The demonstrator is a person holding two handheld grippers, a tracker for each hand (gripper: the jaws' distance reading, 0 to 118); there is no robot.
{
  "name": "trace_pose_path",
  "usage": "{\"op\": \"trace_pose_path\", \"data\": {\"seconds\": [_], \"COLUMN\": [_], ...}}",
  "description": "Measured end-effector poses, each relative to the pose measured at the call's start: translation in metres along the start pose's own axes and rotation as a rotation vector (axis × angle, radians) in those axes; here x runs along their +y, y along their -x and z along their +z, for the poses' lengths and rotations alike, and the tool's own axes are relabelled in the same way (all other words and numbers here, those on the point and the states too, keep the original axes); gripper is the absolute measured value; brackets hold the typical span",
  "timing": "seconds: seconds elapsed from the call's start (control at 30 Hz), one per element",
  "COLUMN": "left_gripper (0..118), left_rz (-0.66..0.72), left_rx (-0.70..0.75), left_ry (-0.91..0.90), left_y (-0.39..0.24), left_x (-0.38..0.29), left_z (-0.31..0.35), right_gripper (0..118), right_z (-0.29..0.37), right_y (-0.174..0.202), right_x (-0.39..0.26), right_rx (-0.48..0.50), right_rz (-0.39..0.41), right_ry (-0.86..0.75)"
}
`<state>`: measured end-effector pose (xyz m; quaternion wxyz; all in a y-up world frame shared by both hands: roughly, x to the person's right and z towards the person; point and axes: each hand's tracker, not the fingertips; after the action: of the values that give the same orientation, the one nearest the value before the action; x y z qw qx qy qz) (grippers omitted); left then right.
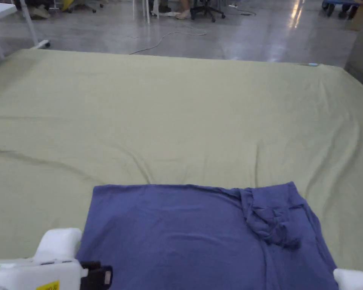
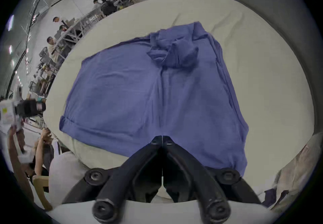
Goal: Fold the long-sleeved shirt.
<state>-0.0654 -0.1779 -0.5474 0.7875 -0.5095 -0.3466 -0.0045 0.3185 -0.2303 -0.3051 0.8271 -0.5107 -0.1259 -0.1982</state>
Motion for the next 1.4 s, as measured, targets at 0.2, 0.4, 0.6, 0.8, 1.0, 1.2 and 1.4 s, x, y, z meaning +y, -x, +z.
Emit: {"op": "trace_pose_path", "data": {"seconds": [0.2, 0.4, 0.6, 0.8, 1.0, 1.2, 1.4], "left_gripper": [111, 100, 3, 3, 3, 3, 3], "left_rz": [-0.106, 0.003, -0.227, -0.309, -0.264, -0.213, -0.206], "left_rx": [0.160, 0.369, 0.302, 0.319, 0.330, 0.270, 0.189], "left_ry": [-0.061, 0.024, 0.072, 0.070, 0.033, 0.020, -0.051], "left_y": [0.044, 0.117, 0.077, 0.067, 0.077, 0.084, 0.073], "left_x": [0.131, 0.191, 0.179, 0.180, 0.188, 0.184, 0.165], "left_z": [-0.090, -0.204, -0.190, -0.176, -0.162, -0.143, -0.096], "right_gripper": [0, 0, 1, 117, 53, 13, 13], "right_z": [-0.004, -0.009, -0.022, -0.076, -0.164, -0.125, -0.045], "right_y": [-0.013, -0.029, -0.065, -0.064, -0.068, -0.062, -0.045], "right_x": [0.016, 0.030, 0.139, 0.286, 0.317, 0.303, 0.249], "right_rx": [0.026, -0.003, -0.037, -0.066, -0.181, -0.114, -0.042], "right_rz": [-0.062, -0.095, -0.059, -0.110, -0.172, -0.075, 0.112], "right_ry": [-0.007, 0.001, -0.035, -0.083, 0.267, 0.130, -0.021]}}
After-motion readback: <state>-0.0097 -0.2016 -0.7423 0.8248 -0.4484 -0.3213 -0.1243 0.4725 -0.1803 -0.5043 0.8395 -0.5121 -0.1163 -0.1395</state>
